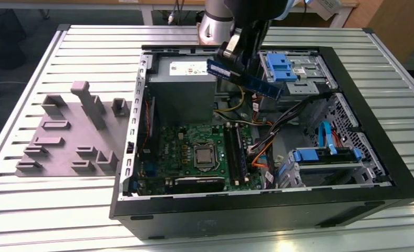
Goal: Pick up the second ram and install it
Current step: 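Insert the second ram into the second slot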
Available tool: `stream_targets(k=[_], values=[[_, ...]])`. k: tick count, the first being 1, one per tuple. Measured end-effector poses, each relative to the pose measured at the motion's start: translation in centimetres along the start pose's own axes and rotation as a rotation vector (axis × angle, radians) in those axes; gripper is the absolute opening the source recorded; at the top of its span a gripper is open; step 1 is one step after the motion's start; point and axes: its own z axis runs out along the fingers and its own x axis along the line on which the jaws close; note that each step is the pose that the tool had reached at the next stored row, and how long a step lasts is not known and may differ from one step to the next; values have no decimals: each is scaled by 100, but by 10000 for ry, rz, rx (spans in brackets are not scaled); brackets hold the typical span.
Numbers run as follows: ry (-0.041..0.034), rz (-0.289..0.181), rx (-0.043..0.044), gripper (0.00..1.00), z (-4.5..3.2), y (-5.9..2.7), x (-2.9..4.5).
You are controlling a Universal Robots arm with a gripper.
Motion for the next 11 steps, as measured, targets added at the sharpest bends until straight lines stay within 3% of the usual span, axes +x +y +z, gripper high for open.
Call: stream_targets(k=[11], values=[[-6,995,12,14,6,0,0]])
